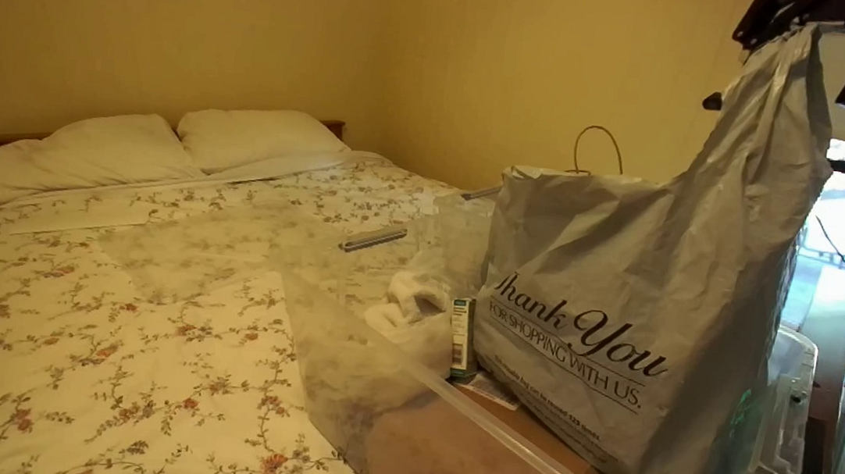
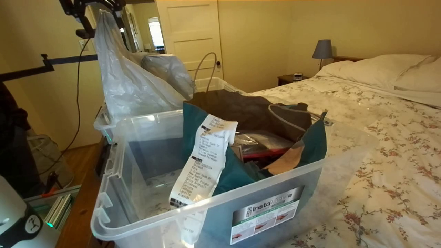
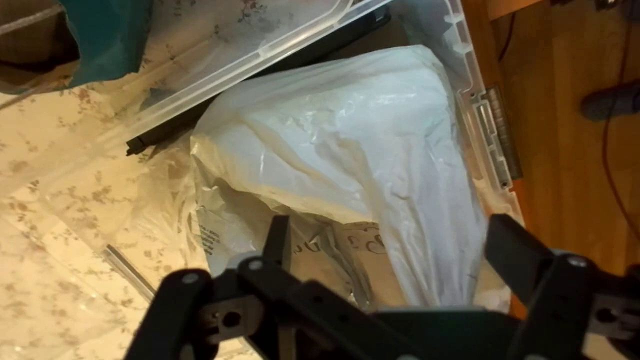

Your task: Pick up the plastic from the box and put it in the other box

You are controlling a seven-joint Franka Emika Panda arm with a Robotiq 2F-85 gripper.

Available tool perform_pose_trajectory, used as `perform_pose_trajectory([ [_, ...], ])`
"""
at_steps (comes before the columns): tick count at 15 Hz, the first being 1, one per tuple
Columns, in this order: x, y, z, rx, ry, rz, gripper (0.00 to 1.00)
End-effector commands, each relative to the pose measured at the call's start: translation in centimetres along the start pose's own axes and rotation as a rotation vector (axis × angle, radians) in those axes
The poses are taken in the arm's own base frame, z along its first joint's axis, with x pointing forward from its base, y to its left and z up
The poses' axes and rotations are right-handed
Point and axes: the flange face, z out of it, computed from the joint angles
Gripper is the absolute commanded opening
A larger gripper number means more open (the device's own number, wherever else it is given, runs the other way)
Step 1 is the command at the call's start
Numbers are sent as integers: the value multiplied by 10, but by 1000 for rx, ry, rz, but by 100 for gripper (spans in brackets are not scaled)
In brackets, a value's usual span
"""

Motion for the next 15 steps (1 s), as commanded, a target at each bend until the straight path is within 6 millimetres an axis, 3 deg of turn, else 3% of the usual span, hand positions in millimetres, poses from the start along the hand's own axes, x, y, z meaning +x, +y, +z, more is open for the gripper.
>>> perform_pose_trajectory([
  [1, 5, 3, -23, 79, -16, -180, 100],
  [7, 15, -24, -36, 230, 10, -327, 100],
  [15, 54, -41, -17, 59, 134, -247, 100],
])
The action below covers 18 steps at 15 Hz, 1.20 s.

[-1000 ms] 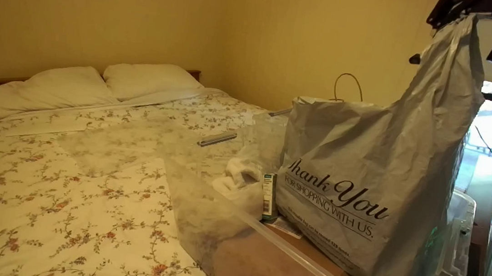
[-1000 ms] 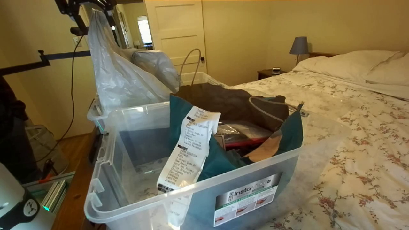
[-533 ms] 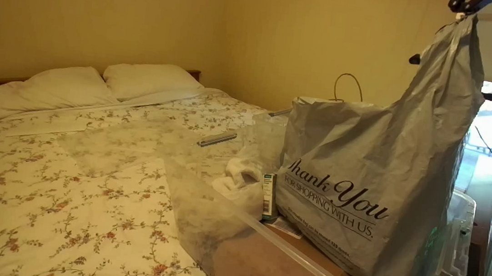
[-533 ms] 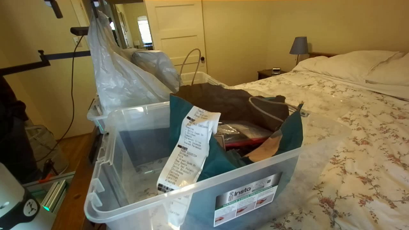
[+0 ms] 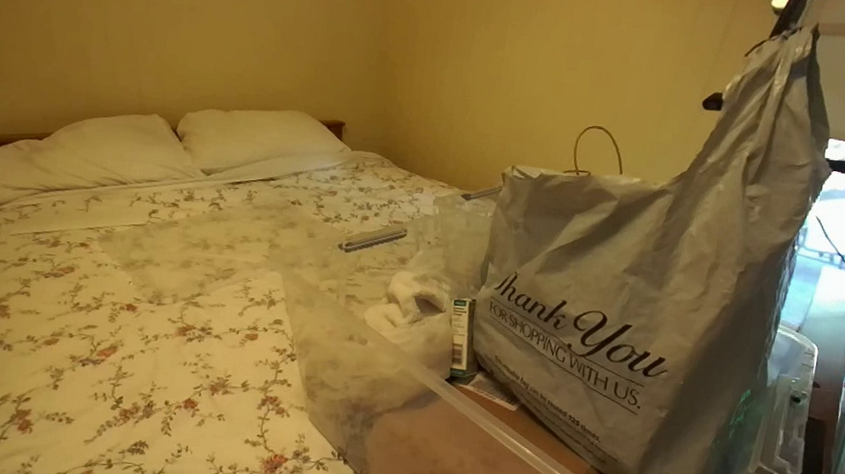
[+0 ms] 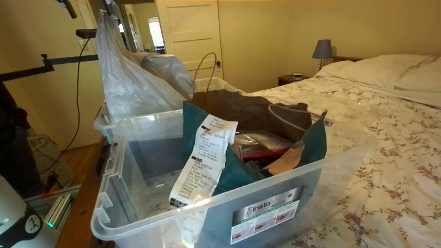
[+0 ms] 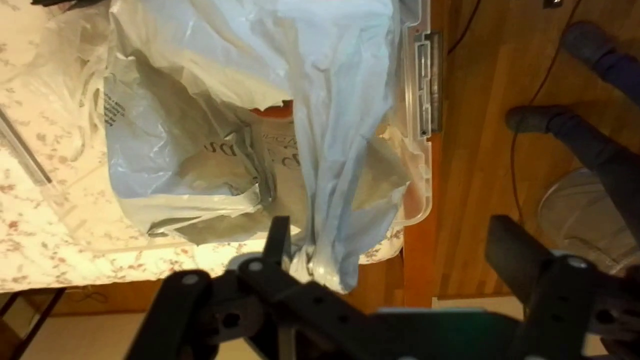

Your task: Pick up the plastic from the box and put it in the other box

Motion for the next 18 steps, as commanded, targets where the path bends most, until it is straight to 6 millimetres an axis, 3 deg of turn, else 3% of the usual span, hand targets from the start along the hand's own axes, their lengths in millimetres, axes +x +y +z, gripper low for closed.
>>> perform_pose_trajectory([
  [1, 15, 2, 17, -63, 29, 33, 100],
  [5, 20, 15, 52, -161, 31, 57, 100],
  [7, 10, 31, 75, -212, -1, 78, 99],
  [8, 2, 40, 90, -231, -33, 95, 88],
  [10, -24, 57, 127, -256, -130, 140, 89],
  [14, -81, 80, 210, -235, -304, 269, 100],
  [16, -92, 84, 233, -235, -334, 306, 100],
  [18, -94, 86, 242, -240, -329, 331, 100],
])
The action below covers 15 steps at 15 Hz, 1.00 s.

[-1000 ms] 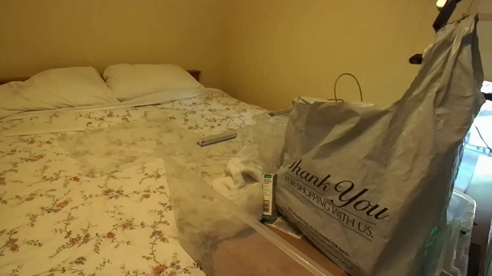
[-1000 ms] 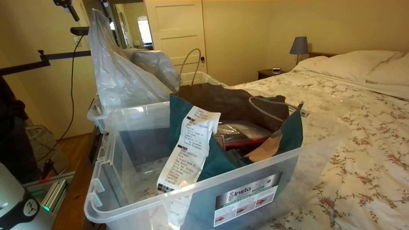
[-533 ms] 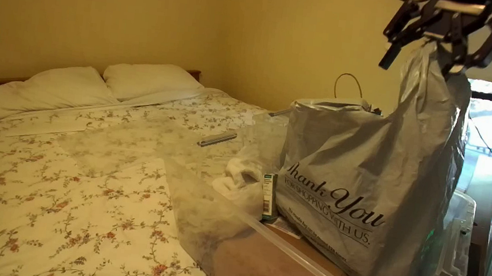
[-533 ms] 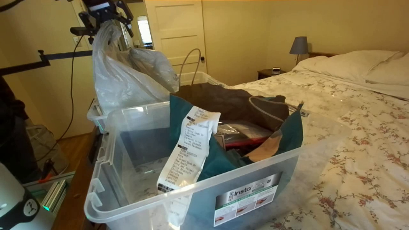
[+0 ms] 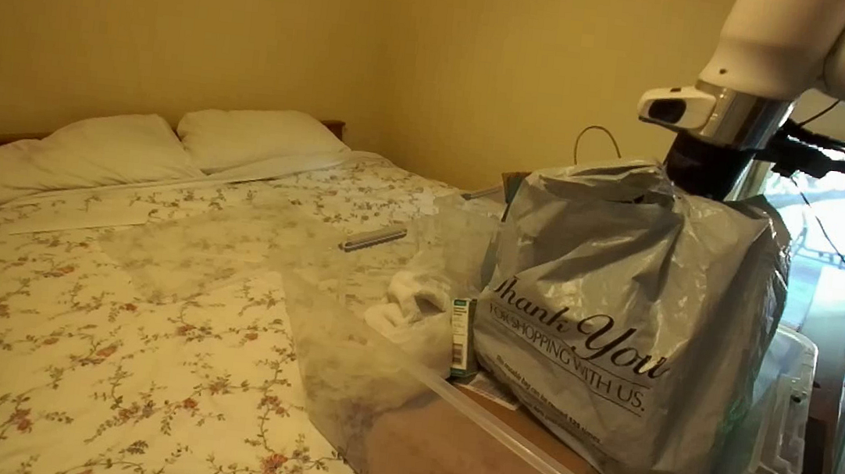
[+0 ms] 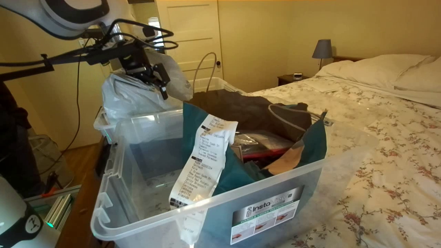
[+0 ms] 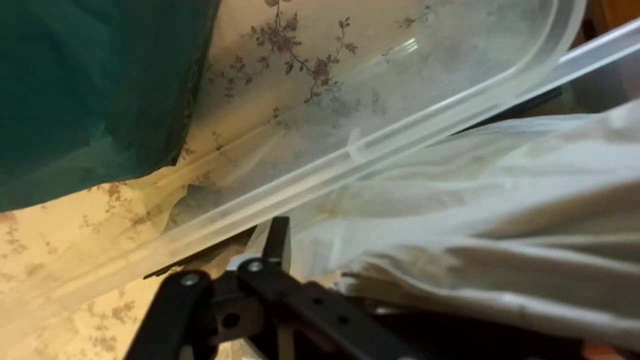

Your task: Pick up the plastic from the box and put it in the other box

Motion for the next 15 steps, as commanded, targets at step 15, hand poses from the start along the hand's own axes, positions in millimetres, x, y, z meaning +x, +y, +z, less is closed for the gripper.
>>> perform_pose_trajectory([
  [15, -34, -52, -166, 107, 602, -40, 100],
])
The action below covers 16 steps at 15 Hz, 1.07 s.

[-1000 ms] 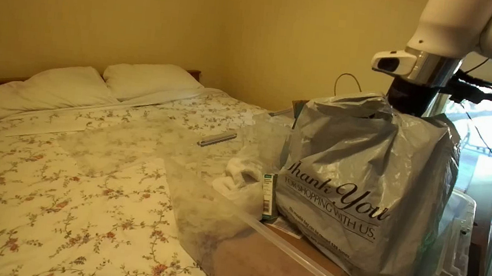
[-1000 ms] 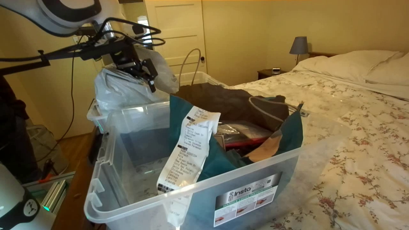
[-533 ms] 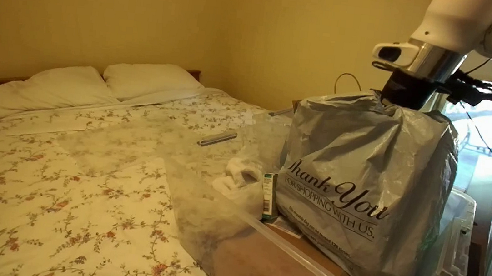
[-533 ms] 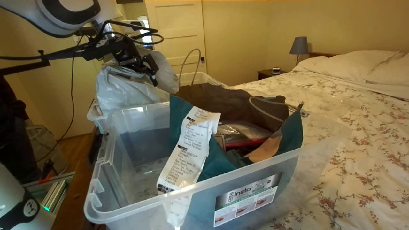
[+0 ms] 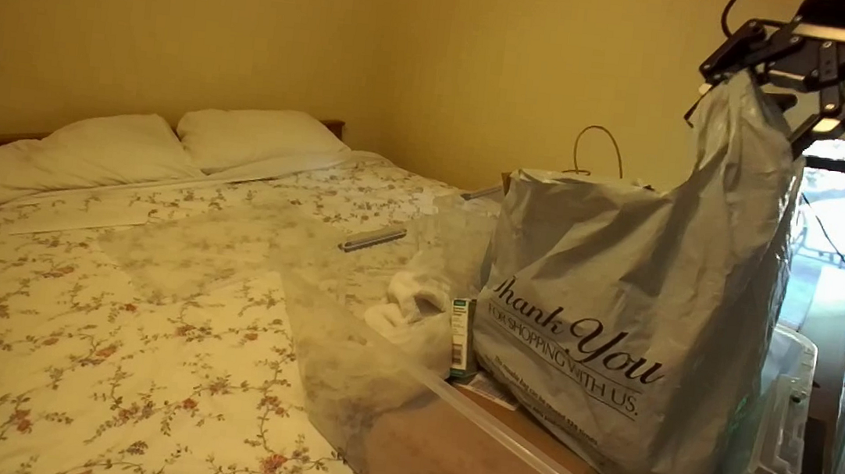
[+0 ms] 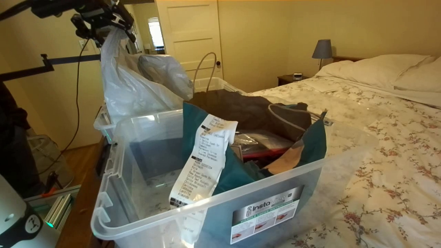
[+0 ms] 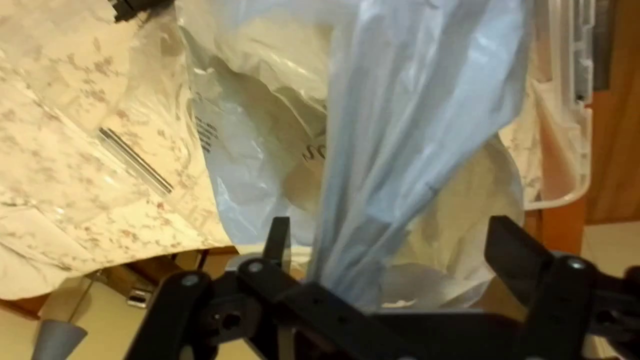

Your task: Pick up the plastic from the box and put it in the other box

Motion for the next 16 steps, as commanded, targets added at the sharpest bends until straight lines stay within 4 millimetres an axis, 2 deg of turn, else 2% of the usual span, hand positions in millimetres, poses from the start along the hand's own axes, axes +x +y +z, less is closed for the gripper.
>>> perform_pose_trajectory([
  [1, -3, -7, 3, 34, 60, 13, 100],
  [5, 1, -14, 48, 7, 19, 13, 100],
  [8, 15, -21, 85, -42, 18, 1, 100],
  [11, 34, -28, 110, -63, 15, 17, 100],
  [14, 38, -30, 136, -88, -9, 36, 100],
  [16, 40, -22, 150, -125, -20, 56, 98],
])
